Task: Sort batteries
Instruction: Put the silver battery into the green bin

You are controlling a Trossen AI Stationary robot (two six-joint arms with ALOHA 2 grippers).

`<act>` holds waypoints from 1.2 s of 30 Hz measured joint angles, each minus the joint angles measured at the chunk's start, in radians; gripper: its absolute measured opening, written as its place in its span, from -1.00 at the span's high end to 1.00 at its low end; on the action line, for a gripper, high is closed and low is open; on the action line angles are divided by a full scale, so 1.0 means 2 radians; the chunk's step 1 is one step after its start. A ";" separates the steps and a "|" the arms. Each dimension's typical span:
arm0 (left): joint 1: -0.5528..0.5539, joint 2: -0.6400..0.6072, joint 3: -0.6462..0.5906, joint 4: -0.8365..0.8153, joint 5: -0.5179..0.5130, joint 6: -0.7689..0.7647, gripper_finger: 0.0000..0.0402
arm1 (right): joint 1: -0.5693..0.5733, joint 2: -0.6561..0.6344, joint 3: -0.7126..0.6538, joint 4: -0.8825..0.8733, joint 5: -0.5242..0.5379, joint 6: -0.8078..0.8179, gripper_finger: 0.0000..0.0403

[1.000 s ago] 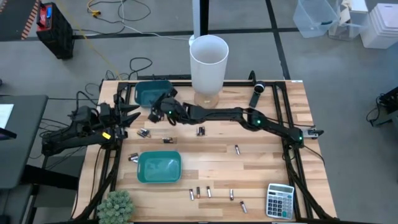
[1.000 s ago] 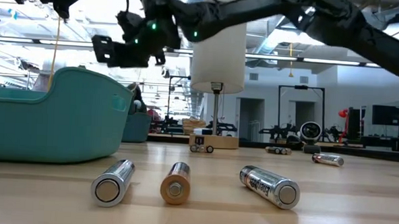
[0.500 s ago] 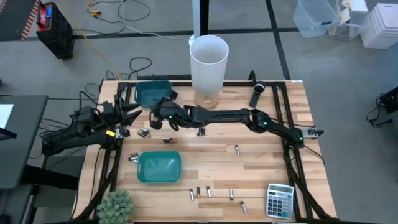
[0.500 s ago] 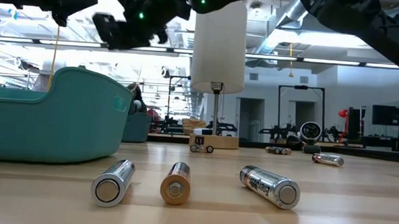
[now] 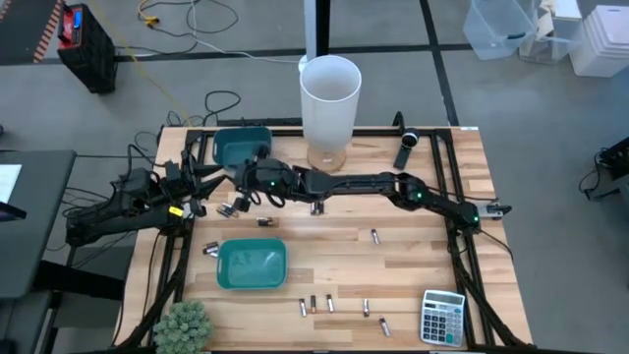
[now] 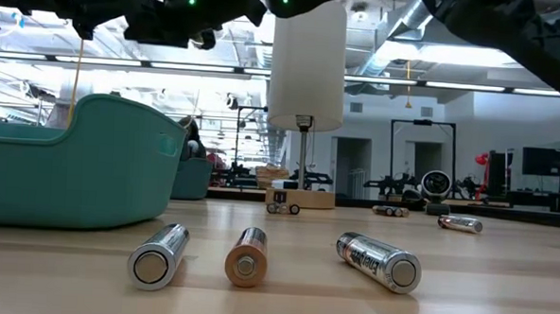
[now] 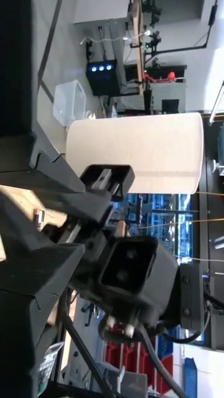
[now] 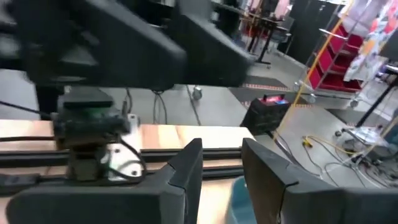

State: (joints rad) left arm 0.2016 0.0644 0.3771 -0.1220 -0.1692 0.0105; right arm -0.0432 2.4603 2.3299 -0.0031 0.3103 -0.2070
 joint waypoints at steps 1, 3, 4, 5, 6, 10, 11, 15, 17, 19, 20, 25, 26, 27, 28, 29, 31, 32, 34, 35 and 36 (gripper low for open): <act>0.000 0.000 0.000 0.000 0.000 0.000 0.32 | 0.000 0.000 0.000 0.000 -0.005 0.000 0.40; 0.000 0.000 0.000 0.000 0.000 0.000 0.32 | 0.000 0.000 0.000 0.006 -0.026 0.006 0.44; 0.000 0.000 0.000 -0.001 0.000 0.000 0.32 | 0.000 0.000 0.000 0.015 -0.040 0.008 0.45; 0.000 0.000 0.000 -0.001 0.000 0.000 0.32 | 0.000 0.000 0.000 0.025 -0.056 0.008 0.48; 0.000 0.000 0.000 -0.001 0.000 0.000 0.32 | 0.000 0.000 0.000 0.033 -0.065 0.008 0.50; 0.000 0.000 0.000 -0.001 0.000 0.000 0.31 | -0.001 0.000 0.000 0.029 -0.079 0.012 0.62; 0.000 0.000 0.000 -0.001 0.000 0.000 0.32 | -0.001 0.000 0.000 0.023 -0.082 0.015 0.65; 0.000 0.000 0.000 -0.005 0.000 0.000 0.31 | -0.006 0.000 0.000 -0.011 -0.109 0.021 0.78; 0.000 0.000 0.000 -0.006 0.000 0.000 0.31 | -0.006 0.000 0.000 -0.037 -0.109 0.021 0.83; 0.000 0.000 0.000 -0.006 0.000 0.000 0.31 | -0.005 -0.002 0.000 -0.067 -0.110 0.021 0.86; 0.000 0.000 0.000 -0.006 0.000 0.000 0.31 | -0.005 -0.003 -0.001 -0.076 -0.110 0.021 0.87; 0.000 0.000 0.000 -0.008 0.000 0.000 0.31 | -0.005 -0.019 -0.001 -0.088 -0.111 0.021 0.88; 0.000 0.000 0.000 -0.008 0.000 0.000 0.31 | -0.005 -0.023 0.000 -0.089 -0.111 0.021 0.88; 0.000 0.000 0.000 -0.008 0.000 0.000 0.31 | -0.006 -0.028 0.000 -0.094 -0.111 0.021 0.88; 0.000 0.000 0.000 -0.008 0.000 0.000 0.31 | -0.006 -0.031 0.000 -0.097 -0.111 0.021 0.88; 0.000 0.000 0.000 -0.009 0.000 0.000 0.31 | -0.006 -0.033 0.000 -0.097 -0.111 0.021 0.89; 0.000 0.000 0.000 -0.010 0.000 0.000 0.31 | -0.006 -0.040 -0.011 -0.086 -0.111 0.020 0.89; 0.000 0.000 0.000 -0.011 0.000 0.000 0.31 | -0.006 -0.047 -0.027 -0.068 -0.111 0.020 0.90; 0.000 0.000 0.000 -0.011 0.000 0.000 0.31 | -0.007 -0.067 -0.076 -0.018 -0.111 0.022 0.91; 0.000 0.000 0.000 -0.011 0.000 0.000 0.31 | -0.008 -0.081 -0.111 0.013 -0.111 0.026 0.92; 0.000 0.000 0.000 -0.012 0.000 0.000 0.31 | -0.009 -0.097 -0.150 0.046 -0.111 0.030 0.92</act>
State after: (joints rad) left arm 0.2016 0.0643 0.3773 -0.1454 -0.1688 0.0096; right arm -0.0616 2.2661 2.0307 0.0882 0.0886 -0.1475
